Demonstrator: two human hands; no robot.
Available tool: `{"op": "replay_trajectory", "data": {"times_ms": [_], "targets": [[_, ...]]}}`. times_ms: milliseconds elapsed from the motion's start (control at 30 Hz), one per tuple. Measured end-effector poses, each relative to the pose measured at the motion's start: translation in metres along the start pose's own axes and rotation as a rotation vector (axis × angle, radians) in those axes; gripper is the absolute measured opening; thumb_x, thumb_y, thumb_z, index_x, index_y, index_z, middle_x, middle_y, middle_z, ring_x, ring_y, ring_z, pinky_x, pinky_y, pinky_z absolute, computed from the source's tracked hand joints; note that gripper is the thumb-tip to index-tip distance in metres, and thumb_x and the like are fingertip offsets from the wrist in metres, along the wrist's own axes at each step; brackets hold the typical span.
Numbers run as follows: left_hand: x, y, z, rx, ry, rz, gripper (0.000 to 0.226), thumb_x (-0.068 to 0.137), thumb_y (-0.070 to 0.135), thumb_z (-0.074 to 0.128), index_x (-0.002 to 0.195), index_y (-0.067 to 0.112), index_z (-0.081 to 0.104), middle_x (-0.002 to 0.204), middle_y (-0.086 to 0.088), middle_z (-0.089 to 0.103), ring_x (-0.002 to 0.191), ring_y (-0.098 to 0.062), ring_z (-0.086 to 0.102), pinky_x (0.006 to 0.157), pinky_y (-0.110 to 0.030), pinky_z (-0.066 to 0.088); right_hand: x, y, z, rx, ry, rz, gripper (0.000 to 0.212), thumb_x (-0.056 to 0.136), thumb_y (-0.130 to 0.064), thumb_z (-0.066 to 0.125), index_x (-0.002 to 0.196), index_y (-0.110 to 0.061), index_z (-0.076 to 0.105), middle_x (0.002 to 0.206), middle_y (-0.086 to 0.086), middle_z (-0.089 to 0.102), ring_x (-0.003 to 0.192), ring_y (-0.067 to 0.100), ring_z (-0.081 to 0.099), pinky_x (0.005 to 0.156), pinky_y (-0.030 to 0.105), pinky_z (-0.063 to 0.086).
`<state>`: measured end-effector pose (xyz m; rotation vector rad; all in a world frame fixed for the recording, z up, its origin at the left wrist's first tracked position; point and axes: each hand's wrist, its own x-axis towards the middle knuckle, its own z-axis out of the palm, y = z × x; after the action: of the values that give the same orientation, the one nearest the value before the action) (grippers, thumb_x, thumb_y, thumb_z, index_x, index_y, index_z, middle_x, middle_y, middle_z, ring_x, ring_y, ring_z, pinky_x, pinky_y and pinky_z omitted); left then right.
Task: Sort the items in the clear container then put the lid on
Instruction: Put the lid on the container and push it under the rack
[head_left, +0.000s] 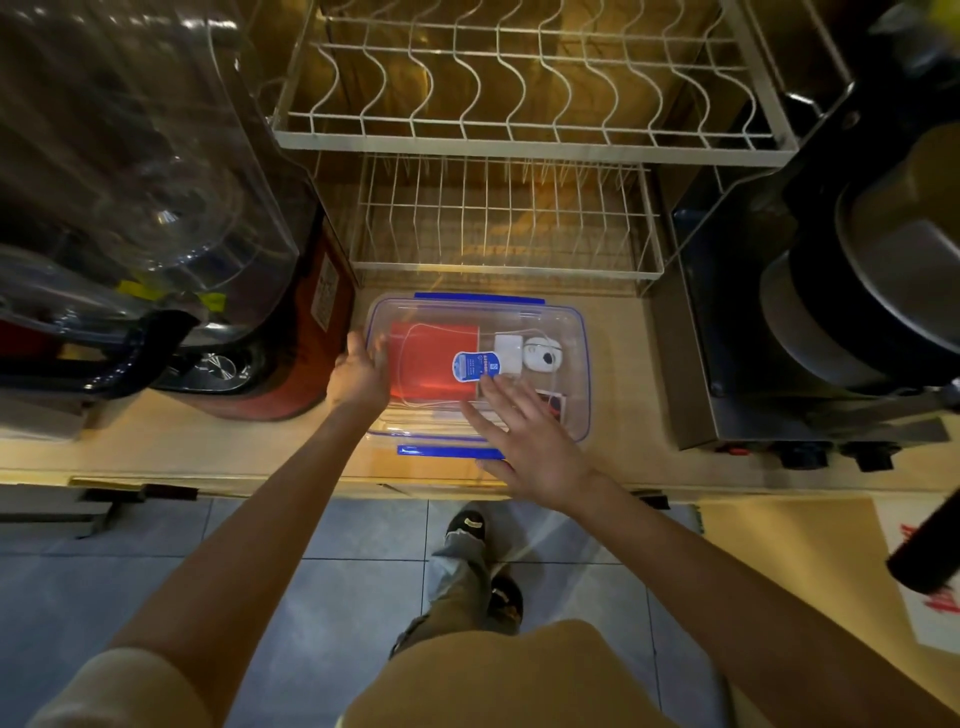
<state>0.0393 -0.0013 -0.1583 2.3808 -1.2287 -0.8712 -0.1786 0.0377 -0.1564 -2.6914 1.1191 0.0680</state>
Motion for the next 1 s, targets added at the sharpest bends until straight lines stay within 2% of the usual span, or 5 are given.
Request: {"op": "replay_trajectory", "data": {"times_ms": [267,500,667,767,1000], "targets": [[-0.002,0.001,0.001,0.012,0.031,-0.001,0.051,0.095,0.046,0.023,0.132,0.012,0.031,0.126,-0.030,0.048,0.110,-0.046,0.051,0.089,-0.047,0.042,-0.002,-0.001,0.000,0.188,0.124,0.017,0.046,0.090,-0.034,0.055,0.133,-0.017,0.051,0.146,0.018,0.041,0.139,0.037,0.031,0.115,0.049,0.018],[-0.002,0.002,-0.001,0.038,0.010,0.014,0.051,0.096,0.044,0.023,0.134,0.011,0.028,0.130,-0.030,0.043,0.113,-0.046,0.048,0.091,-0.048,0.041,0.006,0.017,-0.013,0.393,0.377,0.533,0.028,0.091,-0.024,0.052,0.116,-0.013,0.060,0.127,0.009,0.058,0.123,0.026,0.046,0.106,0.043,0.035],[-0.006,0.005,-0.002,0.085,0.033,0.005,0.052,0.096,0.044,0.023,0.134,0.010,0.029,0.127,-0.032,0.045,0.111,-0.047,0.051,0.091,-0.049,0.042,0.010,0.045,-0.025,0.743,0.269,1.036,0.094,0.062,-0.049,0.079,0.135,-0.011,0.034,0.139,0.013,0.046,0.122,0.028,0.048,0.098,0.041,0.043],[-0.010,0.009,-0.006,0.101,0.025,0.006,0.051,0.096,0.043,0.023,0.133,0.009,0.031,0.126,-0.033,0.046,0.112,-0.047,0.050,0.092,-0.049,0.041,0.012,0.053,-0.034,1.118,0.150,1.203,0.081,0.050,-0.045,0.087,0.112,-0.009,0.049,0.116,0.011,0.064,0.084,0.020,0.064,0.067,0.029,0.052],[-0.025,0.015,-0.025,0.130,-0.015,0.016,0.050,0.097,0.040,0.027,0.127,0.002,0.038,0.121,-0.032,0.054,0.114,-0.046,0.049,0.092,-0.045,0.040,-0.007,0.057,-0.054,1.140,0.073,1.117,0.064,0.049,-0.042,0.088,0.098,-0.010,0.062,0.093,0.008,0.072,0.075,0.018,0.070,0.061,0.029,0.056]]}}
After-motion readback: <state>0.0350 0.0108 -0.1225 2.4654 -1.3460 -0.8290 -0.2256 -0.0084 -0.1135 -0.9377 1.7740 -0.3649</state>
